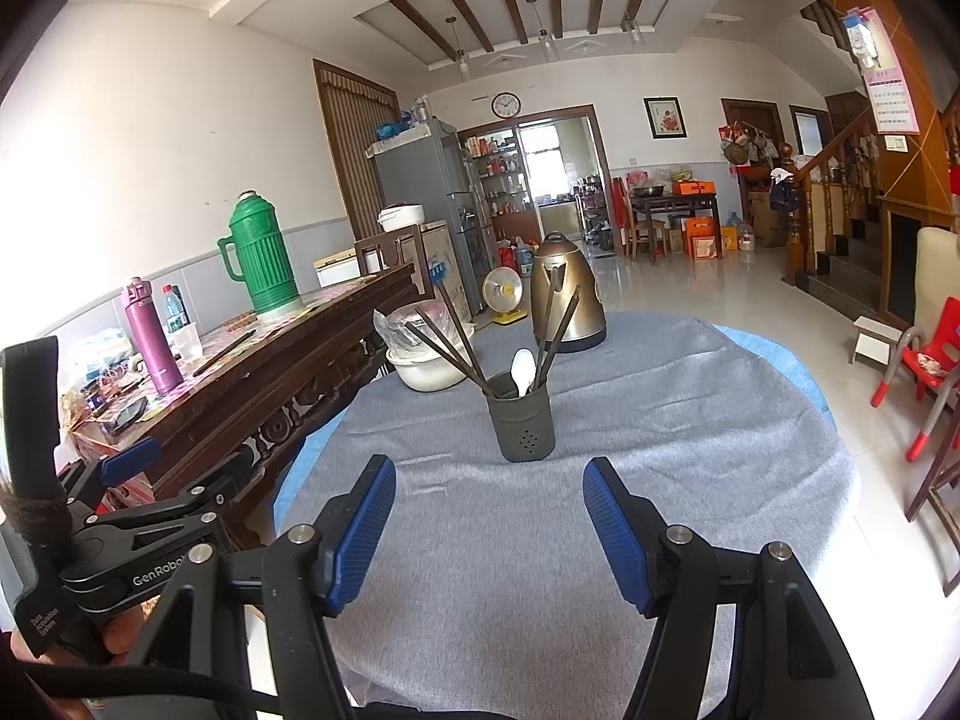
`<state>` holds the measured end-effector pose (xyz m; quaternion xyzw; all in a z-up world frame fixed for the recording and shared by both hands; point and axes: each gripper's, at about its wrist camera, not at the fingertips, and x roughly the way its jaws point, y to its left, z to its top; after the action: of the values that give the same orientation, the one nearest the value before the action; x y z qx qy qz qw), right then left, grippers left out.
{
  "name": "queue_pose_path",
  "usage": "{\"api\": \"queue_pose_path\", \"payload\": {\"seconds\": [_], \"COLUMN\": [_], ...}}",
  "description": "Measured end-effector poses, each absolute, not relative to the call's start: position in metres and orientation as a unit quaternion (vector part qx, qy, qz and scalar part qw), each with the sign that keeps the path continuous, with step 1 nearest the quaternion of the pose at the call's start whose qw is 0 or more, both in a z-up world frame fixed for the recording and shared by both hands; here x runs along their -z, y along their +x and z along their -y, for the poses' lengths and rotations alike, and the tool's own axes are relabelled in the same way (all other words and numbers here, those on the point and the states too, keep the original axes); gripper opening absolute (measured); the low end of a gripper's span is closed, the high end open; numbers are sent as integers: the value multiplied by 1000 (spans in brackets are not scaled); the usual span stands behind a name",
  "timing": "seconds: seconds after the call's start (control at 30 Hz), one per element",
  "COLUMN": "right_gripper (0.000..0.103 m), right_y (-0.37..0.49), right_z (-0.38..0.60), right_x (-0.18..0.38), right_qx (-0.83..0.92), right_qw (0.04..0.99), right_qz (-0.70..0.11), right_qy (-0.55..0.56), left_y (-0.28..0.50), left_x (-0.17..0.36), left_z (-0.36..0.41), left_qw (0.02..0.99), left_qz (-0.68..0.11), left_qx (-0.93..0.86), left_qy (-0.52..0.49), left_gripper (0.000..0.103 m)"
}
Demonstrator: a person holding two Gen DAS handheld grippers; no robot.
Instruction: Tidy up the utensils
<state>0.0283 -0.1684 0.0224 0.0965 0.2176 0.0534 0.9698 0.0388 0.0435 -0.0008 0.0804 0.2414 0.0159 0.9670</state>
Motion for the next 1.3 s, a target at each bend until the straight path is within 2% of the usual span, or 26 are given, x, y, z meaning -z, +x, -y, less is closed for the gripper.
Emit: {"api": "queue_pose_path", "payload": {"seconds": [1.3], "right_gripper": [68], "right_y": [26], "right_z": [169], "right_x": [-23], "right_qx": [-60], "right_qw": [969], "right_qz": [-221], "right_qy": [90], "left_y": [40], "left_x": [7], "left_z": [-52], "left_qw": [966], "left_qz": [-246], "left_qx": [-24], "left_qy": [77], "left_gripper": [94]}}
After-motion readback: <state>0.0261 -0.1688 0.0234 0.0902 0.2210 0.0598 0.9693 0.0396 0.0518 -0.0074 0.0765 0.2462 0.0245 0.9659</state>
